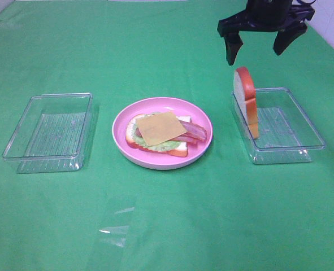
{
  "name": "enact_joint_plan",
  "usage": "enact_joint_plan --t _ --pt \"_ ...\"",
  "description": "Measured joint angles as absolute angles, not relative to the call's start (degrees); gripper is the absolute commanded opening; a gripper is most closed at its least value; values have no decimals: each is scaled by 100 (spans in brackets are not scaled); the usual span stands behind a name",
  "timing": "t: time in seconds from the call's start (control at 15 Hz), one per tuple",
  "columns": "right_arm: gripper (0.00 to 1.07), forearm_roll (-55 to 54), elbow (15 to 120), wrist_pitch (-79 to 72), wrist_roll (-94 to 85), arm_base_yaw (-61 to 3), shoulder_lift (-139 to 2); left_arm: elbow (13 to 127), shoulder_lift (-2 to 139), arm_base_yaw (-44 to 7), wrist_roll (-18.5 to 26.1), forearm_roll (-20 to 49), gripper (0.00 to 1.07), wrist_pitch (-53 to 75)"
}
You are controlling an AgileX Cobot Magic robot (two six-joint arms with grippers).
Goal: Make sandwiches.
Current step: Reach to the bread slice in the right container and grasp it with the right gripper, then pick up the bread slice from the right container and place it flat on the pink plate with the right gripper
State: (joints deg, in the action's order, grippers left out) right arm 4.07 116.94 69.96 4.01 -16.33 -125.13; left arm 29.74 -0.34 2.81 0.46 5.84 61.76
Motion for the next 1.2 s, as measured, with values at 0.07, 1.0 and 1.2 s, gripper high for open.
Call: enact_joint_plan --t 0.07,1.0,1.2 --pt "97 361 11694 6996 401 -1633 -12645 2974 -34 281 46 584 101 6176" --pt "0 430 11694 6990 504 -1633 -13401 2974 -34 281 46 584 101 6176" --pt "0 430 11694 6990 241 -1633 -13298 2974 -34 281 46 584 101 6176"
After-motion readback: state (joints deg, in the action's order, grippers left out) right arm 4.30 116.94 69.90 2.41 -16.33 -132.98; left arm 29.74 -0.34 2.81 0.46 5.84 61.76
